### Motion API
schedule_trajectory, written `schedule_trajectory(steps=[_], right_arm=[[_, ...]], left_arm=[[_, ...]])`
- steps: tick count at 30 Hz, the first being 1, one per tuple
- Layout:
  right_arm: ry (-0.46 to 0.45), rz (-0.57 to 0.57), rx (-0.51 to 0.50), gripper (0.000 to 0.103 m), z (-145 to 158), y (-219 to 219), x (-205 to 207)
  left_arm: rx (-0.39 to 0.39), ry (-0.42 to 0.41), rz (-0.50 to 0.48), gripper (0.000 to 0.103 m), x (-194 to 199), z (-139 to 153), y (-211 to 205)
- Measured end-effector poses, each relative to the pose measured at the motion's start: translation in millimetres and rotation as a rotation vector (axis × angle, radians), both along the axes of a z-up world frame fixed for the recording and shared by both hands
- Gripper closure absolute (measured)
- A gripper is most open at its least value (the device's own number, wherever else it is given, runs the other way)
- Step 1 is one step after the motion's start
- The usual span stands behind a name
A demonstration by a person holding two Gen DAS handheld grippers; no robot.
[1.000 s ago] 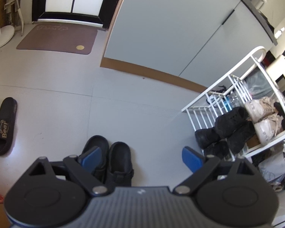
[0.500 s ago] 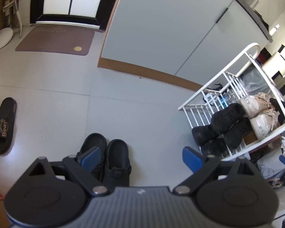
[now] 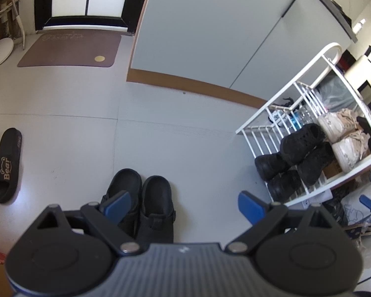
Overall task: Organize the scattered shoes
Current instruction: 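Move the right gripper down toward the black clogs on the floor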
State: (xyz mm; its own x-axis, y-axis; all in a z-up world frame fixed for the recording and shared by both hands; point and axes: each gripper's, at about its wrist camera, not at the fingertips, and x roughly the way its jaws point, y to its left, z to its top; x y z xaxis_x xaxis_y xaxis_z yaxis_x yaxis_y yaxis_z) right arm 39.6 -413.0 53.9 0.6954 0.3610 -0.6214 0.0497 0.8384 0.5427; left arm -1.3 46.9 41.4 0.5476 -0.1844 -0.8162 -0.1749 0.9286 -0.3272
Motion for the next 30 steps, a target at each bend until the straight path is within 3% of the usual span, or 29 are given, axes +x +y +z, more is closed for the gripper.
schedule_trajectory(steps=[12, 19, 30], right_arm=[[0.080, 0.079, 0.052, 0.000, -19.0, 41.0, 17.8], [0.115, 0.122, 0.005, 0.000, -26.5, 67.5, 33.9], [0.204, 0.176, -0.048, 0.000, -55.7, 119.6, 48.2]], left_arm=[[-0.030, 0.009, 0.000, 0.006, -1.9, -6.4, 2.0], [-0.037, 0.041, -0.058, 0.006, 5.7, -15.5, -10.4], [-0.036, 0.036, -0.023, 0.006, 20.2, -15.2, 25.6]])
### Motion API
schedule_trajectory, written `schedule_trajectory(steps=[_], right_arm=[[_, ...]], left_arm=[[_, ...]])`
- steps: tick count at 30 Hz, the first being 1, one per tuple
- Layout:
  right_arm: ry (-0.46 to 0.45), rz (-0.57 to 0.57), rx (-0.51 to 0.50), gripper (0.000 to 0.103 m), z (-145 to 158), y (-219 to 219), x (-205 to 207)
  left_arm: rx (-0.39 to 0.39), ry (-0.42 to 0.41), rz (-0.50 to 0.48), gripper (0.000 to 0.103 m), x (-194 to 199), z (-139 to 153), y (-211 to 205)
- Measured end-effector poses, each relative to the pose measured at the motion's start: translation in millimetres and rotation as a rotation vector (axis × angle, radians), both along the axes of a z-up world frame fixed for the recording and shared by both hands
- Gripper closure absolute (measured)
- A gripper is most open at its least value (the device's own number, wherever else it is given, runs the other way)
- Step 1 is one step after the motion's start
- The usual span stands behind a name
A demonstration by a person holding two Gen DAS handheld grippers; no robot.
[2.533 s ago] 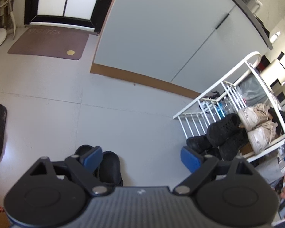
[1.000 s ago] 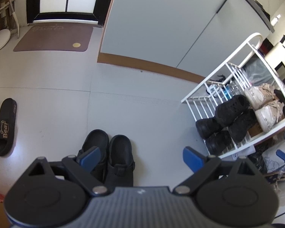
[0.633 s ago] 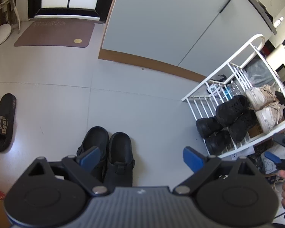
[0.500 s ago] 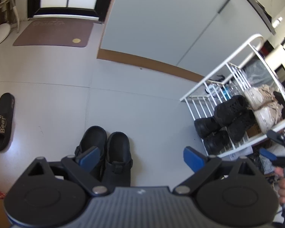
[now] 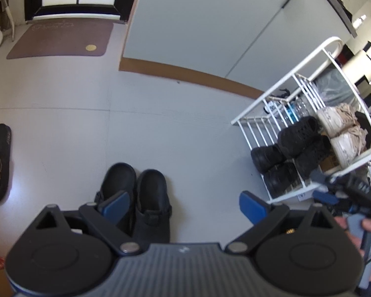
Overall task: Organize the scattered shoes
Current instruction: 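Move the right gripper down toward the black clogs on the floor, then lower the right gripper onto the black clogs and grasp their heels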
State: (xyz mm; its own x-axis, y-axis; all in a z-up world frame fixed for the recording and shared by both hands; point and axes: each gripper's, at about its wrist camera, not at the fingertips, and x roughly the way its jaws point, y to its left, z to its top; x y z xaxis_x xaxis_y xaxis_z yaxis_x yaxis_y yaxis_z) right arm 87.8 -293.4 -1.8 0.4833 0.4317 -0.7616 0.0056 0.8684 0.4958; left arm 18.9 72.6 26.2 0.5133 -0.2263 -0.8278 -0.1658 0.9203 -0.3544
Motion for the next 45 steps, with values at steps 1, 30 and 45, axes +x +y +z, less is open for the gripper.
schedule_trajectory(steps=[1, 30, 45], right_arm=[[0.021, 0.017, -0.005, 0.001, -7.8, 10.4, 2.1], [0.304, 0.188, -0.136, 0.049, -197.1, 218.7, 21.5], [0.275, 0.181, -0.230, 0.061, -238.1, 270.0, 38.4]], left_arm=[[0.004, 0.001, 0.008, 0.006, 0.7, -0.4, 5.5], [0.296, -0.003, -0.029, 0.024, 19.6, -1.4, 35.2], [0.340, -0.007, 0.050, 0.028, 23.2, 4.0, 56.1]])
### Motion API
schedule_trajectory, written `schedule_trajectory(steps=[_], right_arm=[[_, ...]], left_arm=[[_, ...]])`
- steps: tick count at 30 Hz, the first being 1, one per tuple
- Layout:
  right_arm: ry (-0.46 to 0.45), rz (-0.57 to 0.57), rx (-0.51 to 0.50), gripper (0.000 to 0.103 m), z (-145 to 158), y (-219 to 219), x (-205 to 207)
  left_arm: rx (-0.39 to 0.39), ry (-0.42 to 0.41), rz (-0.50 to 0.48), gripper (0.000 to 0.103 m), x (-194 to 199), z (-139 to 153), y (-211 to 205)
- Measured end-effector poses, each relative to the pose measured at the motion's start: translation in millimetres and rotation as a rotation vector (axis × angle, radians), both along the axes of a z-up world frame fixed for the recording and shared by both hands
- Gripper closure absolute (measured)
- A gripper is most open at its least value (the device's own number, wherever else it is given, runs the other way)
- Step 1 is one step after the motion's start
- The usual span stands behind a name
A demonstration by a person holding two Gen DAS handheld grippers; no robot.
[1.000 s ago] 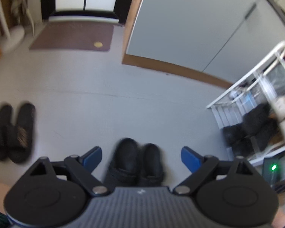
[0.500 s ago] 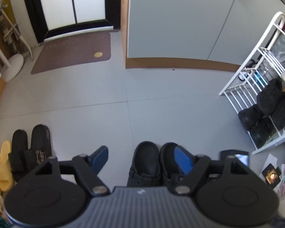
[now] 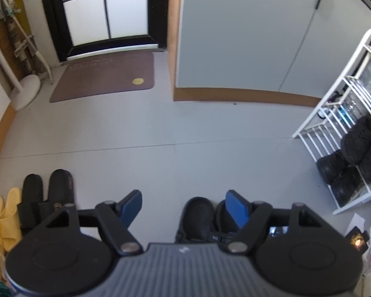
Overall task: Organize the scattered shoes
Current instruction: 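Lower the right gripper onto the black clogs and grasp their heels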
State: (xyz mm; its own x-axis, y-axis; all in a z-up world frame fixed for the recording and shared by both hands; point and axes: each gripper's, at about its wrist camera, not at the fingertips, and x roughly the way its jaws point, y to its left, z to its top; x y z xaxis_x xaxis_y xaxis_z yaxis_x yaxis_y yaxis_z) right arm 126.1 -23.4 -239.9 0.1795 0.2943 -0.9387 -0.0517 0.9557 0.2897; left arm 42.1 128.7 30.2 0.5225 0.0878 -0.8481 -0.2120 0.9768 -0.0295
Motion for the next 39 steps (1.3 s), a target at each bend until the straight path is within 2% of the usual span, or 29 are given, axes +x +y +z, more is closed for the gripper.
schedule_trajectory(steps=[4, 6, 7, 15, 19, 21, 24, 30, 39], right_arm=[[-0.024, 0.021, -0.053, 0.065, -7.4, 15.6, -4.1], [-0.037, 0.022, -0.088, 0.078, -9.7, 21.8, -4.2], [-0.034, 0.018, -0.111, 0.081, -11.2, 24.5, -3.3], [0.000, 0.053, -0.228, 0.081, -31.1, 50.0, 2.1], [0.060, 0.042, -0.214, 0.085, -44.7, 44.3, 15.6], [0.073, 0.053, -0.213, 0.090, -48.5, 42.3, 18.9], [0.073, 0.079, -0.214, 0.091, -49.8, 38.6, 22.2], [0.005, 0.039, -0.219, 0.091, -40.0, 17.5, 21.1], [-0.114, -0.053, -0.169, 0.091, -6.0, -44.7, 18.2]], left_arm=[[0.041, 0.013, 0.020, 0.028, -2.4, -2.6, 6.8], [0.048, 0.013, 0.006, 0.028, -4.5, -1.6, 4.5], [0.051, 0.015, 0.000, 0.028, -4.7, -1.8, 4.2], [0.047, 0.016, 0.001, 0.028, -5.7, -2.4, 5.8], [0.055, 0.018, -0.018, 0.028, -5.3, -2.9, 0.2], [0.060, 0.018, -0.017, 0.028, -4.9, -2.9, -0.1], [0.052, 0.015, -0.017, 0.028, -3.1, -2.2, -1.6], [0.059, 0.017, -0.042, 0.028, -1.8, -2.5, -11.8], [0.036, -0.002, -0.059, 0.028, -1.2, 2.6, -27.3]])
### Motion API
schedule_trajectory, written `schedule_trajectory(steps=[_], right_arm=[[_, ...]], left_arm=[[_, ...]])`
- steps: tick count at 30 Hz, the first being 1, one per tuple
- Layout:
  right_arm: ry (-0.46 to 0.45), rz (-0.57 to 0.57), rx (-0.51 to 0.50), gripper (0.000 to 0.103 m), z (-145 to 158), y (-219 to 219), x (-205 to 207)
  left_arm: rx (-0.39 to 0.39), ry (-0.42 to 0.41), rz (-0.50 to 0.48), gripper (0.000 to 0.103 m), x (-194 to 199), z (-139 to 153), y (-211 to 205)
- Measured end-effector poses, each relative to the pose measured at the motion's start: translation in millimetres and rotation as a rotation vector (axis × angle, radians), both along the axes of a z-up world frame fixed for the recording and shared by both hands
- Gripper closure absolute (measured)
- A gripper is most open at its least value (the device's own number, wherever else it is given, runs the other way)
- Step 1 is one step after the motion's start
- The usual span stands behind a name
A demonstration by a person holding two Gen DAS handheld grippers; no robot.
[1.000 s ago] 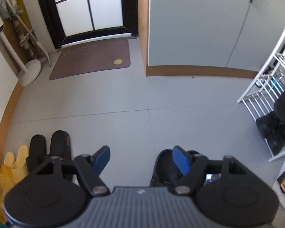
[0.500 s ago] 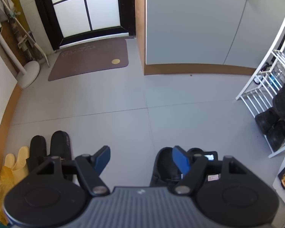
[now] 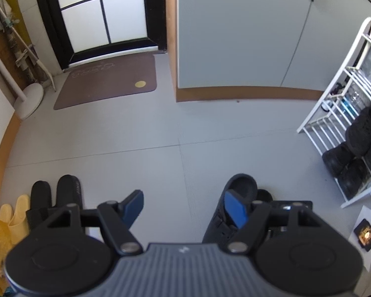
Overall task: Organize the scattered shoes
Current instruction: 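Lower the right gripper onto the black clogs and grasp their heels, then lift the black clogs with the right gripper off the floor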
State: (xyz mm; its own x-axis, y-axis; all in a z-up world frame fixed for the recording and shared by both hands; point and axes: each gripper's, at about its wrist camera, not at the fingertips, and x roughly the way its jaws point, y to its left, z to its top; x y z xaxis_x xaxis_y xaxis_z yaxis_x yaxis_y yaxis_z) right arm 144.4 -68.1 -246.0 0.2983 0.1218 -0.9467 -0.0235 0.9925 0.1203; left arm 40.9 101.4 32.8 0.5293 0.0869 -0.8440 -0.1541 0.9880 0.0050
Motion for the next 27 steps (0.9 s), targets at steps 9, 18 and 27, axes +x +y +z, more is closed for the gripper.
schedule_trajectory(steps=[9, 18, 27], right_arm=[[0.073, -0.022, 0.072, 0.091, 1.6, -31.9, 7.0], [0.247, 0.052, 0.106, 0.081, -19.3, -29.1, 36.5], [0.337, 0.149, 0.053, 0.061, -9.1, -15.3, 57.7]], left_arm=[[0.009, 0.010, 0.006, 0.028, -10.9, -1.4, -3.7], [0.010, 0.002, 0.017, 0.027, -5.6, 4.5, -9.5], [0.017, 0.010, 0.002, 0.027, 7.0, 2.9, -25.8]])
